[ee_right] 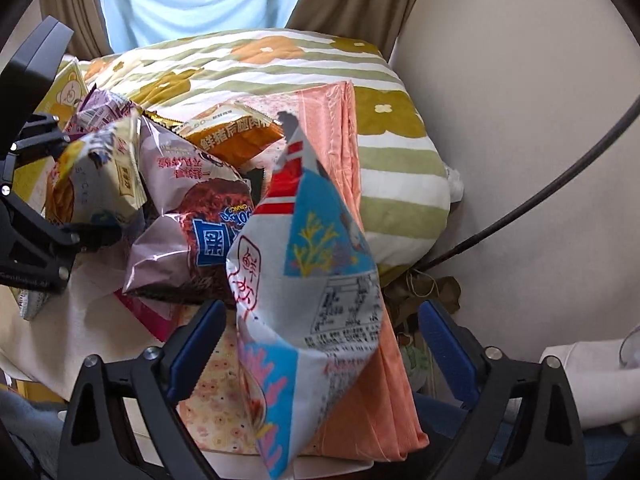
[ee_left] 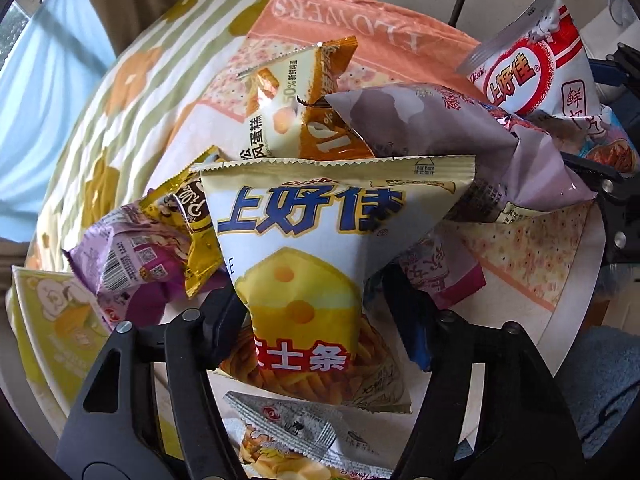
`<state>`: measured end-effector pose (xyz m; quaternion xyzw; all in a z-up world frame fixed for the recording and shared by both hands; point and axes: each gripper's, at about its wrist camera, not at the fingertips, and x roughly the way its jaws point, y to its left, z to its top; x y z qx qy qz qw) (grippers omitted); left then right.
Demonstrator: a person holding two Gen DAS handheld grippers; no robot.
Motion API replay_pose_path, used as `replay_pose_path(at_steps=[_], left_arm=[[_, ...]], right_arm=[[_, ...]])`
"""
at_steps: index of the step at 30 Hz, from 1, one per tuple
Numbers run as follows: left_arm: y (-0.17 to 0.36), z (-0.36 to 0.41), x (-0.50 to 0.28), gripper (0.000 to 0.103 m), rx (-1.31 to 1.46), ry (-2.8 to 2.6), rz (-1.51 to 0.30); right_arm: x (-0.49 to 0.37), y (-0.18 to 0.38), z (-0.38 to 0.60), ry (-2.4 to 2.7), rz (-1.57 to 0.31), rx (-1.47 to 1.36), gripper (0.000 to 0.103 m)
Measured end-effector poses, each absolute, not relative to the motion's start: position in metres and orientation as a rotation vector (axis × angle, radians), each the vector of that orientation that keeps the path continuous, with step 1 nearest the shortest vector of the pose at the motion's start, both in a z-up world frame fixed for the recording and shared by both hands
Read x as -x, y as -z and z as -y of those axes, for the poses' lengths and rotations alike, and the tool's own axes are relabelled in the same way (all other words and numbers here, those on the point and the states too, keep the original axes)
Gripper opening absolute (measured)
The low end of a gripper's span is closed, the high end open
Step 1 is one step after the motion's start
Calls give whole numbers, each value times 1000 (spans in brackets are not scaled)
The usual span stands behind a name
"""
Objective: Organize snacks
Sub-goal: 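Carry both bags to the green box and open the left gripper over it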
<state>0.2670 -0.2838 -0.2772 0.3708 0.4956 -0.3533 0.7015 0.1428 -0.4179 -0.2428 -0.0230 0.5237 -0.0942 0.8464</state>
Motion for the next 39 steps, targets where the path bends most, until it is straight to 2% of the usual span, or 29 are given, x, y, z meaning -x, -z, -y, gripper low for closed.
replay_pose_path(at_steps=[2, 5, 8, 15, 18, 28, 39], left_arm=[[276, 283, -266, 56, -828, 788, -1094], [272, 282, -265, 51, -821, 783, -1090], [270, 281, -265, 51, -802, 777, -1099], [262, 276, -262, 50, -769, 748, -1102], [254, 273, -260, 50, -751, 731, -1099], [218, 259, -249, 50, -678, 658, -1043], [152, 224, -234, 50, -512, 520, -944]], right_arm=[[-145, 245, 419, 198, -1113, 43, 84], [-146, 247, 421, 185, -1118, 27, 75], [-145, 249, 422, 170, -1119, 11, 73], [-143, 248, 420, 166, -1114, 13, 58], [-141, 245, 421, 165, -1111, -1, 55], [-128, 217, 419, 156, -1060, -25, 52], [-124, 153, 395, 20, -923, 79, 52]])
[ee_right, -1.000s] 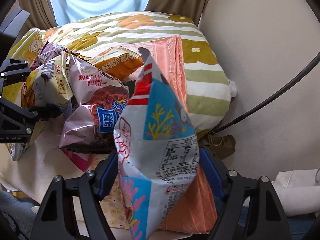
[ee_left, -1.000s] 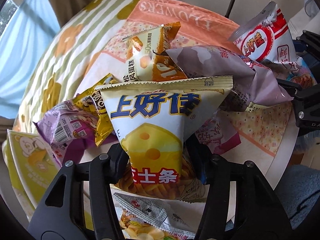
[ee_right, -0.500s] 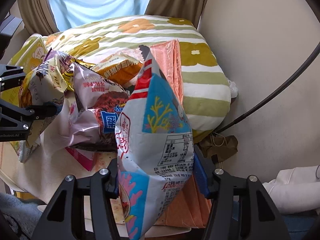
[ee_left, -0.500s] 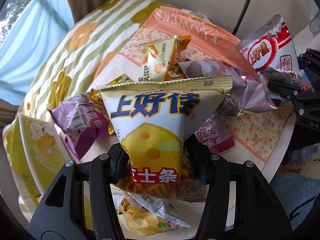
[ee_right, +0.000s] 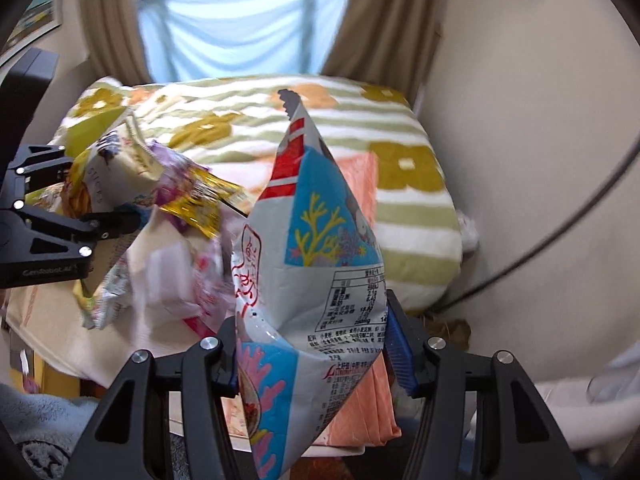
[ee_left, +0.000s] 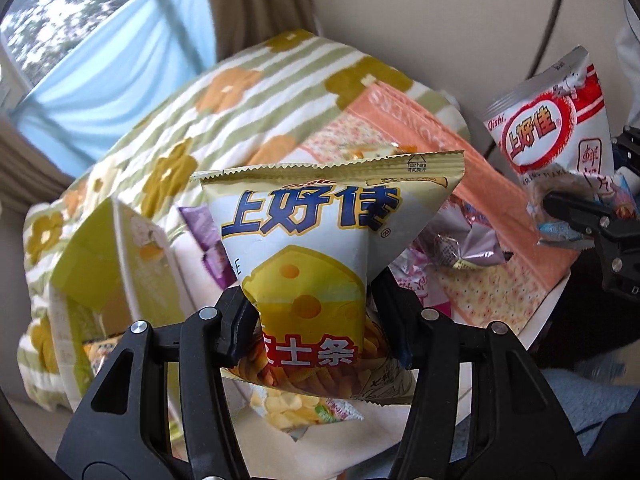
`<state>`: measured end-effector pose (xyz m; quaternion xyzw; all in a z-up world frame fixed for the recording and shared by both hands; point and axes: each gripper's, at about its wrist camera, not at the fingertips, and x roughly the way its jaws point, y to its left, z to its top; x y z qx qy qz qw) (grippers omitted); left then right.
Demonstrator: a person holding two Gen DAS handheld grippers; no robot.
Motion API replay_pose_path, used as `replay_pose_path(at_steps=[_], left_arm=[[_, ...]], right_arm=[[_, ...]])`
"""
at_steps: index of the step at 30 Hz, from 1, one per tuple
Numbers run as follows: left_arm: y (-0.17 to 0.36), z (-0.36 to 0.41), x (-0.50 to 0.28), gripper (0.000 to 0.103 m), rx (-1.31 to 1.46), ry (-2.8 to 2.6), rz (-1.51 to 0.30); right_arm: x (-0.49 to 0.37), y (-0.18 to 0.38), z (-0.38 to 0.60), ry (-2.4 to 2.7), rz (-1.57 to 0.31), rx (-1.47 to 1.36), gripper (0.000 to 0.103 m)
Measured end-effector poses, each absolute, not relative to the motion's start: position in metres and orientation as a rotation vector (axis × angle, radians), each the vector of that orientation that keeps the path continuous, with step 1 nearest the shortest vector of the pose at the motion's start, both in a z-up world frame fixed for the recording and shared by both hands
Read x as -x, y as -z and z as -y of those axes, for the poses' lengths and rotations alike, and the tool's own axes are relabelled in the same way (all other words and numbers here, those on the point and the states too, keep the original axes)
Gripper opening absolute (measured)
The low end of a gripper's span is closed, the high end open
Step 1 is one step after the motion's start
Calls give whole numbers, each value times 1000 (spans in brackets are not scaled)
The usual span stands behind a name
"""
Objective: Organize snacks
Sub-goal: 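Carry both bags to the green box and open the left gripper over it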
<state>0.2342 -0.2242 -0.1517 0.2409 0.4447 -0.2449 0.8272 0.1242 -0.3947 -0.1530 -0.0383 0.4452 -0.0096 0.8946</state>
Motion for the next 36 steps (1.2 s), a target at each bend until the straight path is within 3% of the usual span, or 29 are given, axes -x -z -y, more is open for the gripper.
replay_pose_path(at_steps=[16, 27, 36], left_arm=[[84, 81, -254, 50, -286, 178, -846], [98, -33, -323, 50, -231, 100, -911], [141, -104, -409, 50, -187, 133, -1028]], right_arm=[[-183, 85, 261, -325, -700, 212, 52], [-261, 93, 149, -463, -743, 166, 52], [-342, 124, 74, -456, -871, 98, 52]])
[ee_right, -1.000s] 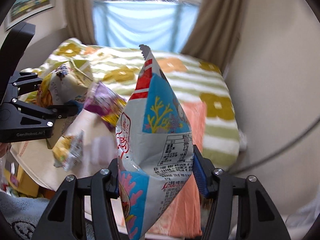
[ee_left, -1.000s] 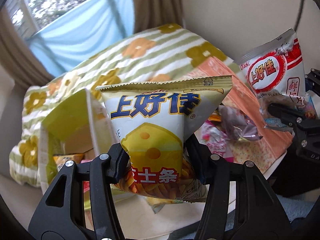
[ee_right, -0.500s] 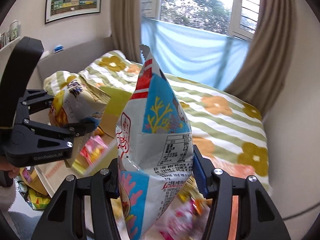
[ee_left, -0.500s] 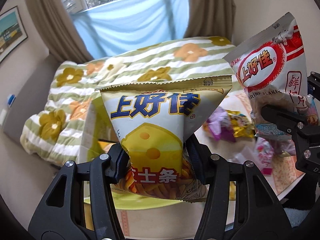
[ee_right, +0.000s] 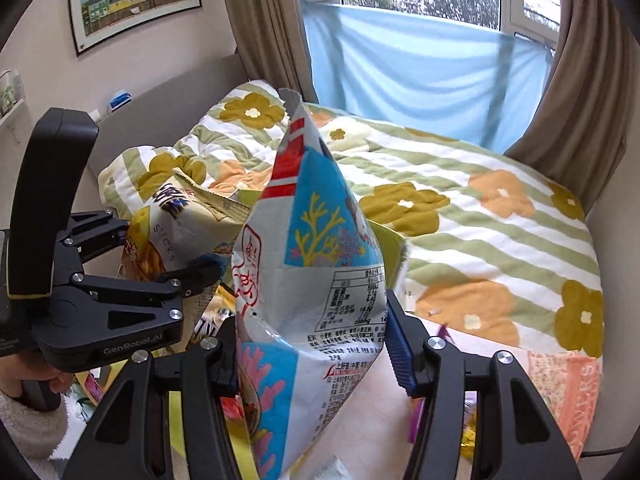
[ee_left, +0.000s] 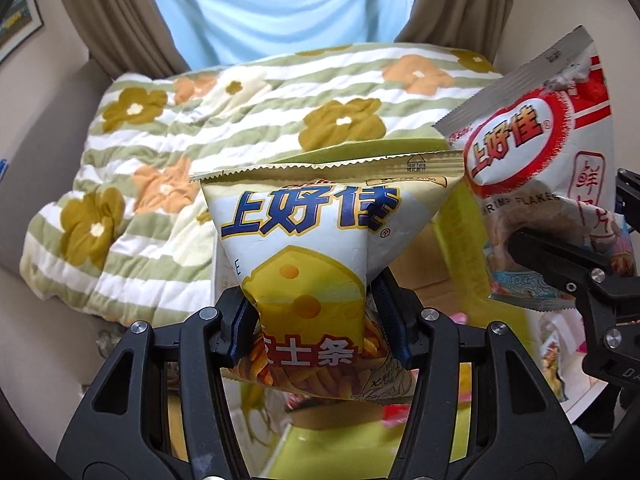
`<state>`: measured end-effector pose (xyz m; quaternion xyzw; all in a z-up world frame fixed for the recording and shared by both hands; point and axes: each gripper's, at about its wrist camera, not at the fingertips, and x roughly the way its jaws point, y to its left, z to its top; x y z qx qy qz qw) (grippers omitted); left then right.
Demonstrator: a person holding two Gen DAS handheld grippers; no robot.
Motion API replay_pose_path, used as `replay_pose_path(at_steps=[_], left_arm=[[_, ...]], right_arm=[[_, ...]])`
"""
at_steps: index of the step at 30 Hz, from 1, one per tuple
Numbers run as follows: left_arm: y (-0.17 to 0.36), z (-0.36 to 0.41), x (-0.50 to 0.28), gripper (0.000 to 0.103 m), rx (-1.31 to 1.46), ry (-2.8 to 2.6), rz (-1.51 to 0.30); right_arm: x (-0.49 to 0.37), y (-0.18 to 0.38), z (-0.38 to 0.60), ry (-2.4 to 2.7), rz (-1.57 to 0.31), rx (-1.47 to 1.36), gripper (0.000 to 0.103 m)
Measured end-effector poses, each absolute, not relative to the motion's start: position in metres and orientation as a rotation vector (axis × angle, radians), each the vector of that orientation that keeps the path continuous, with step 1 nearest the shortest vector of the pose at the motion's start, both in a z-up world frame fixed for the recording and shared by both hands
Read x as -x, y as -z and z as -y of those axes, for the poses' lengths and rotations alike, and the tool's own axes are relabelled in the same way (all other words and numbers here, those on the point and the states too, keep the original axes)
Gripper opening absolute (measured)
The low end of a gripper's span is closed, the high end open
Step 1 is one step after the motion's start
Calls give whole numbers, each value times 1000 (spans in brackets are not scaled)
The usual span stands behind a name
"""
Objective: Organize snacks
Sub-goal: 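Carry both bags to the green box and open the left gripper over it, then lower the white shrimp-flake bag into the box and open the right gripper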
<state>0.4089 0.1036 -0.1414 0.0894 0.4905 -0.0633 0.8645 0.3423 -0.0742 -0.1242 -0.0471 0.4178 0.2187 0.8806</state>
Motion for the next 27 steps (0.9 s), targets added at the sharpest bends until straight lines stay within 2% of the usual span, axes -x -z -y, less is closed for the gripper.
replay_pose_path(at_steps=[9, 19, 20, 21, 23, 27], left_arm=[[200, -123, -471, 50, -199, 235, -1122], [205, -110, -482, 53, -188, 280, -1135], [204, -109, -481, 60, -199, 272, -1132], [202, -107, -479, 80, -217, 260, -1127], [197, -105, -472, 103, -237, 237, -1097], [188, -112, -459, 103, -210, 230, -1085]], right_arm=[[-387, 162, 50, -354, -978, 47, 52], [-395, 177, 68, -293, -1036, -4, 52], [-393, 176, 70, -292, -1037, -7, 52], [-394, 176, 72, -291, -1038, -11, 52], [-394, 175, 75, -295, -1038, -24, 52], [-392, 174, 76, -304, -1038, -27, 52]])
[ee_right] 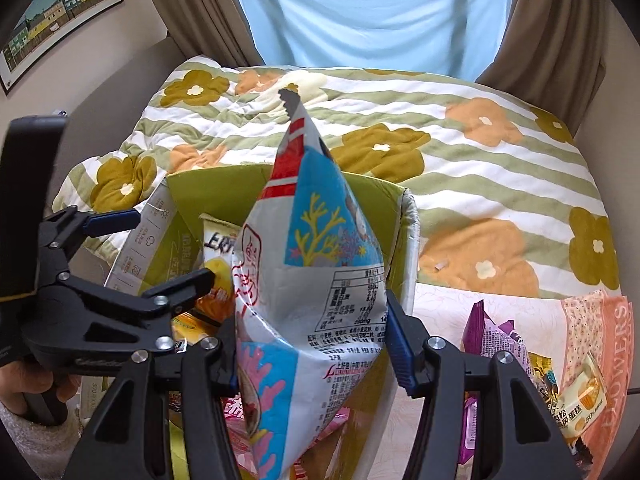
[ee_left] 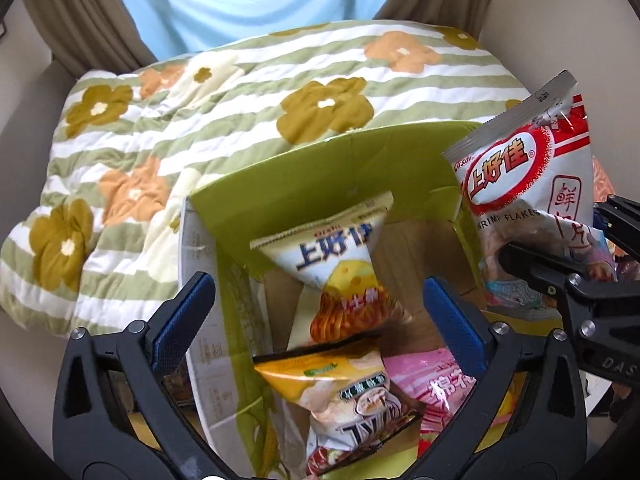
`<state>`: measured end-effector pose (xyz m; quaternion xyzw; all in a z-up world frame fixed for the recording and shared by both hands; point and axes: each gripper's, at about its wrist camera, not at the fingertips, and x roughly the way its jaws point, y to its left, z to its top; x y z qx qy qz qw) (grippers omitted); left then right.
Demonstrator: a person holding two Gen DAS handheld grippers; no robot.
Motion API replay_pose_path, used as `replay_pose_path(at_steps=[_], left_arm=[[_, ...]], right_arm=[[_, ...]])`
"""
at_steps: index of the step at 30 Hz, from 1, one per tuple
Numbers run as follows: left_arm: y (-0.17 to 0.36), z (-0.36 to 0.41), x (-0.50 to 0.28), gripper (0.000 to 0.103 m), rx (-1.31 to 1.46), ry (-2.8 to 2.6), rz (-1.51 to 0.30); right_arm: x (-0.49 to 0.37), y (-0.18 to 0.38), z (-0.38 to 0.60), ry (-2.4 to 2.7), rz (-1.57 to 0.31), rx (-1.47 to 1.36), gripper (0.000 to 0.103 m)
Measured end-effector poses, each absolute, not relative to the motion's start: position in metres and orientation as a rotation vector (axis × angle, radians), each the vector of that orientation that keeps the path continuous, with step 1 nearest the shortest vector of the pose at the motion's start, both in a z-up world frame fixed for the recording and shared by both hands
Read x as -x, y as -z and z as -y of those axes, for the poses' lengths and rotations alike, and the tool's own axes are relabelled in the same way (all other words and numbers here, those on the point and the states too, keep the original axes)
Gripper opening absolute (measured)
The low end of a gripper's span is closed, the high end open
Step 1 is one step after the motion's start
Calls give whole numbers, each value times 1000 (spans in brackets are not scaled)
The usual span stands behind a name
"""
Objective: Organize snacks
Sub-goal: 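Lower the white shrimp-flake bag into the box and open the right gripper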
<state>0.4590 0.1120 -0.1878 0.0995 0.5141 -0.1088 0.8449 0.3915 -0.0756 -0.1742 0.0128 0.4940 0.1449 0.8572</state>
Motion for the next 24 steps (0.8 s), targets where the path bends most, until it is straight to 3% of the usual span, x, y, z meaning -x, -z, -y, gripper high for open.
replay_pose_path(at_steps=[13, 14, 17, 18, 24], left_arm=[[198, -149, -419, 103, -79, 162, -1133], [197, -150, -416, 103, -82, 154, -1131], [193, -155, -408, 103, -71, 141, -1121], [192, -156, -405, 103, -69, 136, -1119], [194, -161, -387, 103, -51, 117, -1137]], right_arm=[[-395, 187, 68, -290, -1074, -16, 54], [-395, 187, 68, -290, -1068, -16, 58], [-390, 181, 66, -305, -1022, -41, 89], [-387, 178, 65, -304, -1012, -42, 95], [-371, 176, 68, -308, -1013, -46, 95]])
